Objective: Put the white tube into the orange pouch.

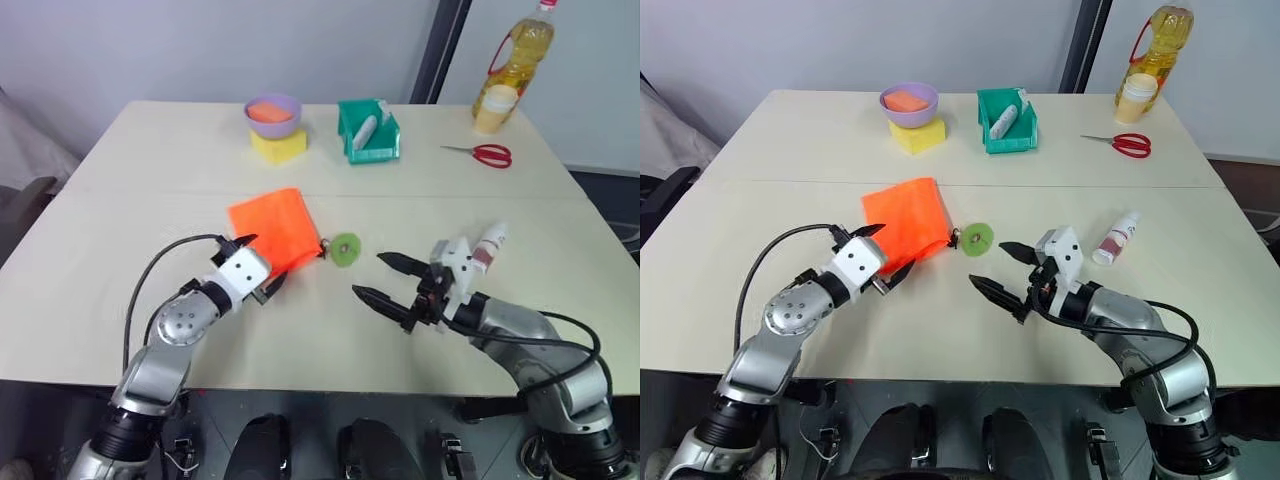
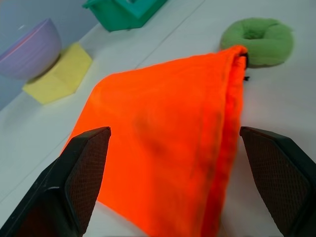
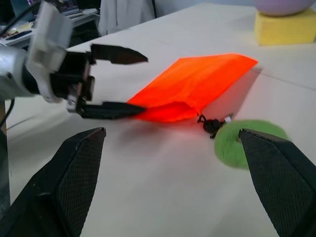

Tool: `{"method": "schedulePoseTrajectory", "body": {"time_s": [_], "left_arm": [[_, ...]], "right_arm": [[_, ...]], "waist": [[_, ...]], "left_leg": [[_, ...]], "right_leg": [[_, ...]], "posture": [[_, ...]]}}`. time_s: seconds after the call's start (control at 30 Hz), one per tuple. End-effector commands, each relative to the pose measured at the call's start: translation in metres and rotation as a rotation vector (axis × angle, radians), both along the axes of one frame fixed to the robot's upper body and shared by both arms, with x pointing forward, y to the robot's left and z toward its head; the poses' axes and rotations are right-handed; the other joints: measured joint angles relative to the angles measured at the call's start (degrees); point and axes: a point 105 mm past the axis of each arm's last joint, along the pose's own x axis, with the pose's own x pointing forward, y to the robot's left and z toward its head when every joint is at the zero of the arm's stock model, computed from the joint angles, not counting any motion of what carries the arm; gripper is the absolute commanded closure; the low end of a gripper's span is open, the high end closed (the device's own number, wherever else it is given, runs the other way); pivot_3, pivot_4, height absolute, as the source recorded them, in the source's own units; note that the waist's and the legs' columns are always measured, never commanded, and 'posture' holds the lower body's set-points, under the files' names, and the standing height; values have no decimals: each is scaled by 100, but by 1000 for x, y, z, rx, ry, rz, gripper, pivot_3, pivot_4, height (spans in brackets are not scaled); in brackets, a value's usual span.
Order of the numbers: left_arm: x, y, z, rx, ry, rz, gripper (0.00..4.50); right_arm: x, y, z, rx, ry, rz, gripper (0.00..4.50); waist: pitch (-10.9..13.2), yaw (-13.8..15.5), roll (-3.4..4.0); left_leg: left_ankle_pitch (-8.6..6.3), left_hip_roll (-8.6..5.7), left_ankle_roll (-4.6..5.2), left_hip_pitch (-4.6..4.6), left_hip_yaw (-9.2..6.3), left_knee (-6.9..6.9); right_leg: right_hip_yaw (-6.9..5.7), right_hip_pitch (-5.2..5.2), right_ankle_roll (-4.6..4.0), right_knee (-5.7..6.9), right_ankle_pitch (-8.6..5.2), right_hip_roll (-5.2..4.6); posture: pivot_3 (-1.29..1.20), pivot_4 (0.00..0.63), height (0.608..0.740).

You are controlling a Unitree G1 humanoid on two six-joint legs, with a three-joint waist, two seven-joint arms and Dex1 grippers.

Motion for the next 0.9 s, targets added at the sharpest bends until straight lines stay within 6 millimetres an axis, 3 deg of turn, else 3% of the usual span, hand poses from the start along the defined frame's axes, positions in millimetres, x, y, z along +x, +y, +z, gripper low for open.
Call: {"method": "schedulePoseTrajectory", "body": {"time_s": [0.03,0.33,0.6,0.7,0.9], "left_arm": [[7,-6,6,-3,-43,11,0],[20,-5,9,-36,-70,54,0],[32,9,13,-49,-95,141,0],[34,6,18,-73,-109,121,1212],[30,0,24,-125,-101,53,4458]], "right_arm": [[-3,6,13,22,-38,19,29],[-4,6,10,23,-28,9,29],[-5,2,1,26,-21,0,29],[-5,4,3,27,-28,1,0],[5,-4,9,-3,-52,-70,0]], "waist": [[0,0,0],[0,-6,0],[0,-1,0],[0,-4,-1],[0,-2,-1]], "left_leg": [[0,0,0,-1,0,0],[-1,0,1,-3,0,0],[-1,0,1,-2,0,1],[0,0,1,-2,0,2],[0,0,1,-3,0,2]], "right_leg": [[0,-1,0,0,0,0],[0,-3,1,-1,0,1],[0,-3,1,0,0,1],[0,-3,2,0,1,1],[0,-3,2,0,1,1]], "posture": [[0,150,737],[0,150,737],[0,150,737],[0,150,737],[0,150,737]]}}
